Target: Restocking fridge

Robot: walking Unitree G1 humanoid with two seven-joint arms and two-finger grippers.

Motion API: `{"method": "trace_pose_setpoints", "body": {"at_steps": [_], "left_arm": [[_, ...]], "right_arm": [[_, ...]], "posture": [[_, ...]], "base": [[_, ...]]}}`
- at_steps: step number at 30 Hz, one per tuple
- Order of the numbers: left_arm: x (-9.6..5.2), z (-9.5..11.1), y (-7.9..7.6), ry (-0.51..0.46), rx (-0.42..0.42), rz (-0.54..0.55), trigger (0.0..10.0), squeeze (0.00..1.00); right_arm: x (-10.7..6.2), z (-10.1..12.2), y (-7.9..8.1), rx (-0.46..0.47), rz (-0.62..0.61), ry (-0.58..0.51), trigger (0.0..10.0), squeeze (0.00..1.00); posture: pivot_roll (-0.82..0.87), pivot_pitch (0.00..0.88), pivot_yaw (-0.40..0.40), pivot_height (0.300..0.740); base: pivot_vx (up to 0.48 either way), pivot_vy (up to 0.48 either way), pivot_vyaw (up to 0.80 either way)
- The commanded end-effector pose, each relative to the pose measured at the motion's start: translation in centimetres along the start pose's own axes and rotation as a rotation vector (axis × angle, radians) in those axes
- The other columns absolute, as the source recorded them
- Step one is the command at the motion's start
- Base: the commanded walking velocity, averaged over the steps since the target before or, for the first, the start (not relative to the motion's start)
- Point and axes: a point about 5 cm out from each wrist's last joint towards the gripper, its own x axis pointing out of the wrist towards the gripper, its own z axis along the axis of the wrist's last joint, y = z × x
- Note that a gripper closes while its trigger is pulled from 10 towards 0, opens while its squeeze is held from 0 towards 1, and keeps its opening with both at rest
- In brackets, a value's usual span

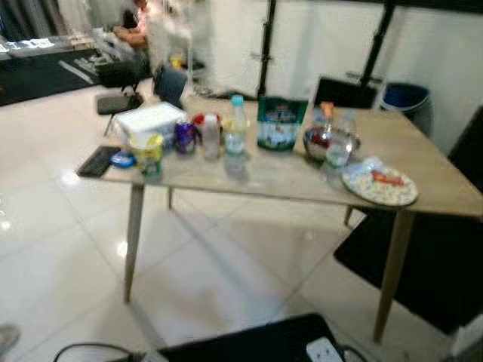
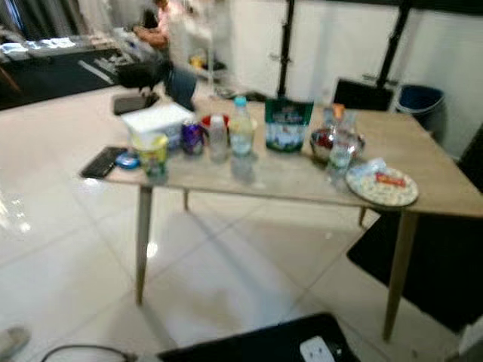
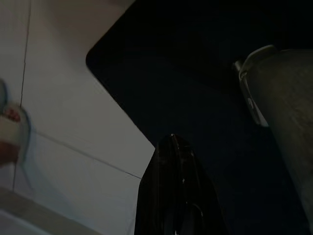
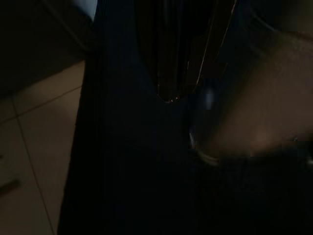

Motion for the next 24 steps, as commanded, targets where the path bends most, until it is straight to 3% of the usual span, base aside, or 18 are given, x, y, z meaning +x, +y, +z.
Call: {"method": "trace_pose_setpoints", "body": {"at_steps": [1,2,3,4,5,6,16,24], "left_arm": [[0.13,-0.35,-2.35,0.016,0.002,-0.085,10.0,0.0],[0.13,-0.37,-2.35,0.017,0.002,-0.085,10.0,0.0],[0.13,-0.38,-2.35,0.017,0.003,-0.085,10.0,0.0],[0.13,-0.38,-2.35,0.017,0.004,-0.085,10.0,0.0],[0.13,-0.38,-2.35,0.017,0.004,-0.085,10.0,0.0],[0.13,-0.38,-2.34,0.017,0.005,-0.085,10.0,0.0],[0.17,0.04,-2.25,0.004,-0.002,-0.082,10.0,0.0],[0.16,-0.02,-2.39,0.004,-0.017,-0.084,10.0,0.0]], "right_arm": [[-0.04,0.3,-0.54,-0.014,-0.023,-0.009,10.0,0.0],[-0.05,0.28,-0.57,-0.015,-0.022,-0.01,10.0,0.0],[-0.06,0.28,-0.59,-0.014,-0.016,-0.012,10.0,0.15],[-0.07,0.29,-0.63,-0.018,-0.015,-0.012,10.0,0.85],[-0.07,0.29,-0.63,-0.018,-0.015,-0.012,10.0,0.85],[-0.07,0.31,-0.66,-0.02,-0.014,-0.012,10.0,1.0],[-0.06,0.48,-0.75,-0.017,-0.02,-0.017,10.0,1.0],[-0.12,0.19,-0.78,-0.008,-0.015,-0.01,10.0,1.0]], "posture": [[-0.04,0.0,-0.018,0.74],[-0.04,0.0,-0.018,0.74],[-0.04,0.0,-0.016,0.74],[-0.04,0.0,-0.016,0.74],[-0.04,0.0,-0.016,0.74],[-0.04,0.0,-0.016,0.74],[-0.04,0.0,-0.019,0.74],[-0.04,0.0,-0.018,0.74]], "base": [[0.416,0.0,0.0],[0.416,0.0,0.0],[0.416,0.0,0.0],[0.416,0.0,0.0],[0.416,0.0,0.0],[0.42,0.0,0.0],[0.408,0.0,0.0],[0.0,0.0,0.0]]}}
